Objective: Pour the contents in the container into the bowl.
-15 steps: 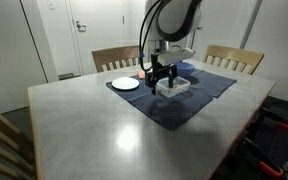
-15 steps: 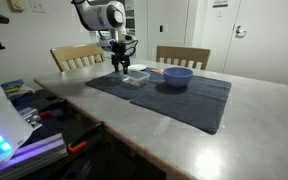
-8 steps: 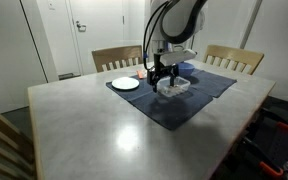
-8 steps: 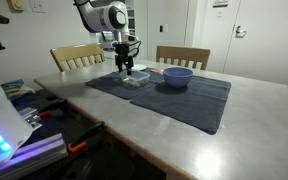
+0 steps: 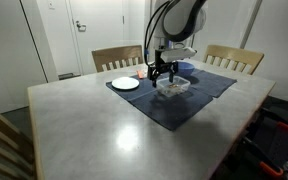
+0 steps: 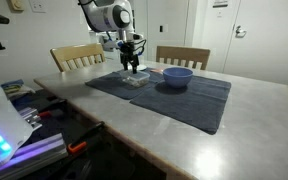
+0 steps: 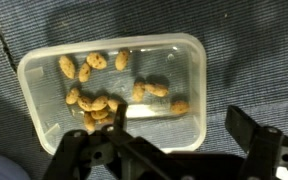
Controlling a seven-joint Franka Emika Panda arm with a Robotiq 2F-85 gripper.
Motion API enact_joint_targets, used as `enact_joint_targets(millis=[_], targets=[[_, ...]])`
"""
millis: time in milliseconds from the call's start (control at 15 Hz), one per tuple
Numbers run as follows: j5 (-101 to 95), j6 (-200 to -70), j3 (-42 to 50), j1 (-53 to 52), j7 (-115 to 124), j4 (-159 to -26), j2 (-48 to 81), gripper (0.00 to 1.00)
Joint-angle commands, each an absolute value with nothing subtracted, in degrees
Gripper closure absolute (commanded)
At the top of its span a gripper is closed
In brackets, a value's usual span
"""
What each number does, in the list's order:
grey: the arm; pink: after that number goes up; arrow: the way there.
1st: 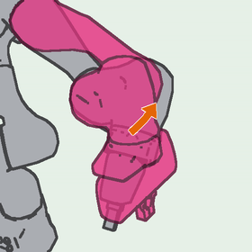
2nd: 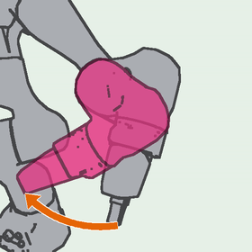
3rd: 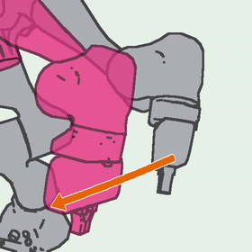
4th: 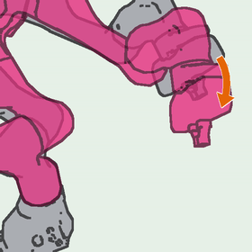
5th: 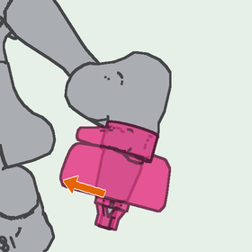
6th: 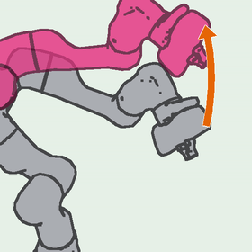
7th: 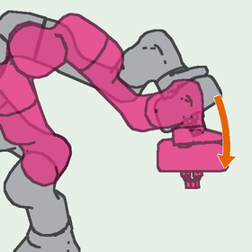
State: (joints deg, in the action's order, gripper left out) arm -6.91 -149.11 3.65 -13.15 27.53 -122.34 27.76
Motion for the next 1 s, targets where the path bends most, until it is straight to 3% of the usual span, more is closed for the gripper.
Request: enact_joint_targets(millis=[0,933], targets=[[-5.08,-150.74,2.74,-11.61,24.20,-120.62,29.26,0.00],[-1.20,-150.39,1.55,-11.65,21.50,-119.94,29.37,0.00]])
